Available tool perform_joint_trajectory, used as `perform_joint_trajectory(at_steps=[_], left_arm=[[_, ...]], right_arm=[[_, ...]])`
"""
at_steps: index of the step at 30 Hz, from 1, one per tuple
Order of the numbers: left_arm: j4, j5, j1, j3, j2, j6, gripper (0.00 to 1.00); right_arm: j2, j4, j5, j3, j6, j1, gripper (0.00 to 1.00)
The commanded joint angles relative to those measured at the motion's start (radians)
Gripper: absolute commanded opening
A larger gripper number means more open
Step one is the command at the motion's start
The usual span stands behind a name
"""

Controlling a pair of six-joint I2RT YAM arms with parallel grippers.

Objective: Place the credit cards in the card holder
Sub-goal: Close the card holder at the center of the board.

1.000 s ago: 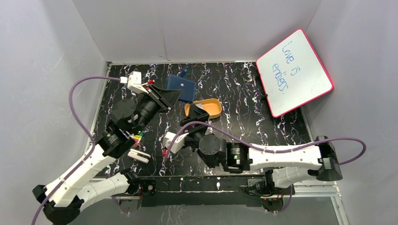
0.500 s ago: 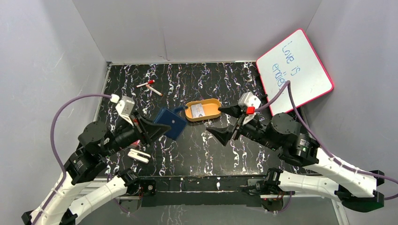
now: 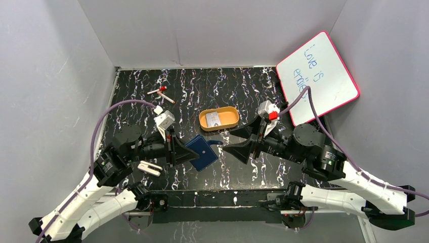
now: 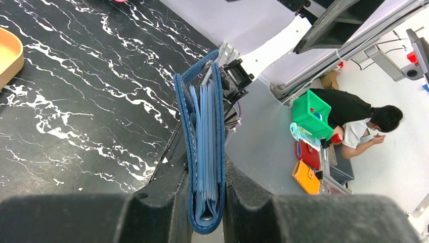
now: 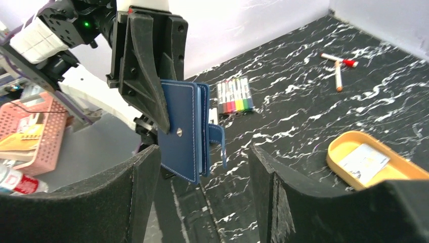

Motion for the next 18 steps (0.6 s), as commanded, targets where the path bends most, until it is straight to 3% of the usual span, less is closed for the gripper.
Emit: perform_joint_trajectory(at_steps=[1, 18], left_arm=[[0.051, 0.066, 0.001, -0.007, -0.037, 0.024, 0.0], [0.062, 0.118, 0.001, -0.006, -0.062, 0.038, 0.0]], right_arm=[[-0.027, 0.043, -0.051, -0.034, 0.088, -0.001, 0.69], [0.011, 0.135, -0.055, -0.082, 0.161, -0.002, 0.46]])
